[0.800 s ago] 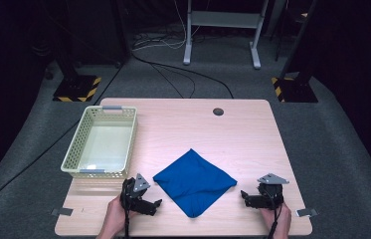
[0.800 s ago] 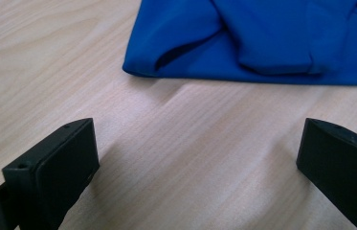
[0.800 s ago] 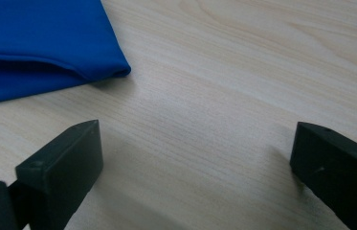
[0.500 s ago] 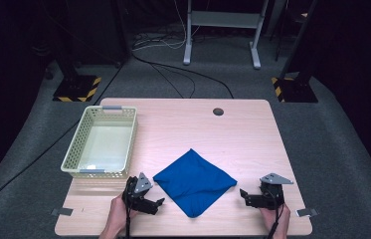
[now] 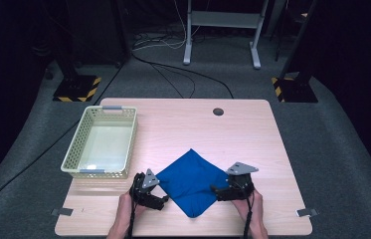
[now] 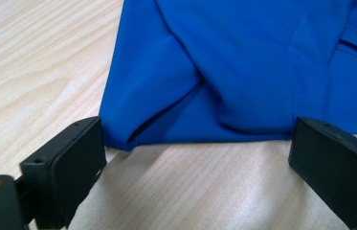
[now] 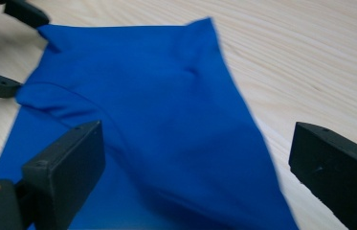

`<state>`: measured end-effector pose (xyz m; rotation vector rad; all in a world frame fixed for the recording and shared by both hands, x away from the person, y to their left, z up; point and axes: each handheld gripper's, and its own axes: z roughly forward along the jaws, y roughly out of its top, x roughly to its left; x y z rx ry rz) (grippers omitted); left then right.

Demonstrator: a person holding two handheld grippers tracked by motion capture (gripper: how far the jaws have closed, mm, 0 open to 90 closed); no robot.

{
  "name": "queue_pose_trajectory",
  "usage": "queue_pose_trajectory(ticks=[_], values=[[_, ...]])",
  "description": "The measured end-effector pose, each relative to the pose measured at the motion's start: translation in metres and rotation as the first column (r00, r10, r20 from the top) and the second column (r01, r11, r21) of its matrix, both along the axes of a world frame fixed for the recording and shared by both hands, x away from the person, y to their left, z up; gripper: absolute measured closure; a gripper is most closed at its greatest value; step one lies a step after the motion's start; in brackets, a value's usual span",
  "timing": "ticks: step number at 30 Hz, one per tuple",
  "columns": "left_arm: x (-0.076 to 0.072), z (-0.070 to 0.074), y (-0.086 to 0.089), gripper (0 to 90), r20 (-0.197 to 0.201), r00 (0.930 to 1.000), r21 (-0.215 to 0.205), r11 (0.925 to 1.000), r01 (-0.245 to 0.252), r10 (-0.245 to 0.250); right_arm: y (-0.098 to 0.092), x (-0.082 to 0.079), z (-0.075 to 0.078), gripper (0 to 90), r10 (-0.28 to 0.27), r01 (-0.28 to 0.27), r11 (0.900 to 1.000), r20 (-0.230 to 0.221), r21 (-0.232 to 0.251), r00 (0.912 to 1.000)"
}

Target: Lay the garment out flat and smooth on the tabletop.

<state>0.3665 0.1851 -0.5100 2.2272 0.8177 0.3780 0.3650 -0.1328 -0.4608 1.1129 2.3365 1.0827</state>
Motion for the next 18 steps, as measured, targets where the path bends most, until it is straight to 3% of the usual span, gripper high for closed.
queue_pose_trajectory(ticks=[6, 10, 15, 18], values=[[0.001, 0.0, 0.0, 4.7, -0.008, 1.0, -0.001, 1.0, 0.002, -0.002, 0.05, 0.009, -0.008, 6.5, 0.115, -0.117, 0.991, -0.033, -0.066, 0.9929], [0.001, 0.0, -0.003, 4.0, -0.011, 0.9999, -0.002, 1.0, 0.005, -0.005, 0.074, 0.016, -0.019, 8.0, 0.15, -0.158, 0.982, -0.075, -0.104, 0.9858], [0.001, 0.0, -0.011, 3.3, -0.009, 0.9997, 0.001, 0.9998, 0.021, -0.021, 0.082, 0.021, -0.033, 14.9, 0.148, -0.165, 0.972, -0.108, -0.168, 0.9831], [0.001, 0.0, -0.015, 3.2, -0.011, 0.9994, -0.001, 0.9995, 0.031, -0.031, 0.076, 0.02, -0.035, 16.0, 0.144, -0.158, 0.977, -0.103, -0.144, 0.9841]])
